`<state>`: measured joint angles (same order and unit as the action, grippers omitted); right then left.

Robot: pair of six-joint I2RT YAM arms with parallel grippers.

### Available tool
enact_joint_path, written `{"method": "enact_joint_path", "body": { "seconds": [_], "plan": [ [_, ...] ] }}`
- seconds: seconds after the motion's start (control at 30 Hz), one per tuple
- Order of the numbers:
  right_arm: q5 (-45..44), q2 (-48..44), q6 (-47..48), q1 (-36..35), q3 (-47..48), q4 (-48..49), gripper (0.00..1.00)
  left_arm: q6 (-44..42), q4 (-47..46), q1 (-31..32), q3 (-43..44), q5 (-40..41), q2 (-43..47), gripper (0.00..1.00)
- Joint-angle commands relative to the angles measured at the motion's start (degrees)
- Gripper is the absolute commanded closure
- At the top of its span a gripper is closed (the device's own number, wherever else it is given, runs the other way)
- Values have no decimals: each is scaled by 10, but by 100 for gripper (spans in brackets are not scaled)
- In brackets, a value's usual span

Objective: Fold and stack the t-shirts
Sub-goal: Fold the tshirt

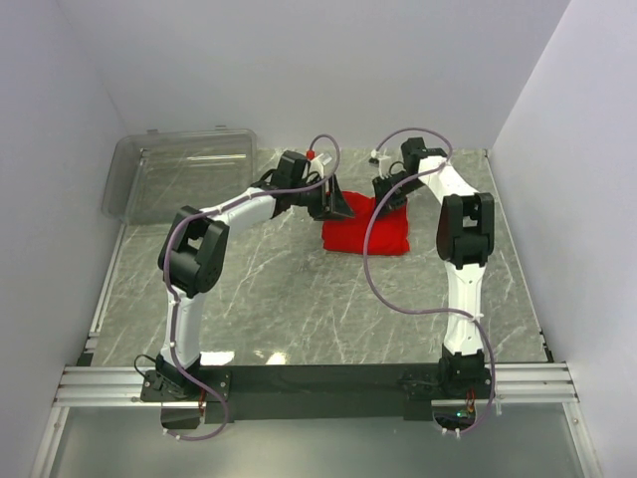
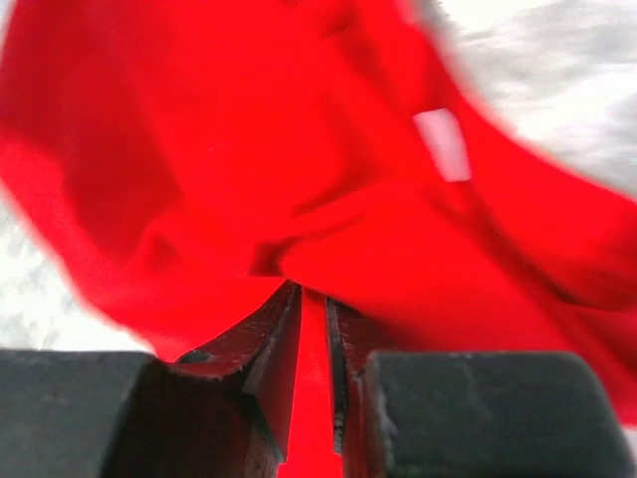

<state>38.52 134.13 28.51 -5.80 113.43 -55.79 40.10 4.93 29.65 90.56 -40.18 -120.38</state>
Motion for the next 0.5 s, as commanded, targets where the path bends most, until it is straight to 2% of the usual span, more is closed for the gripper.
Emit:
{"method": "enact_joint_path", "body": {
  "seconds": [0.0,0.2,0.33,0.47],
  "plan": [
    [-75,-23,-101,9,7,110,77,-17,-26,-3,-6,-9,4,43],
    [-113,-34,-181,18,0,178,90,-16,-33,1,12,-11,-26,42],
    [-158,-20,-212,21,13,193,90,-10,-33,6,56,-20,-59,43],
    [-144,-9,-210,31,20,179,90,-6,-19,11,109,-18,-107,43]
  ]
}}
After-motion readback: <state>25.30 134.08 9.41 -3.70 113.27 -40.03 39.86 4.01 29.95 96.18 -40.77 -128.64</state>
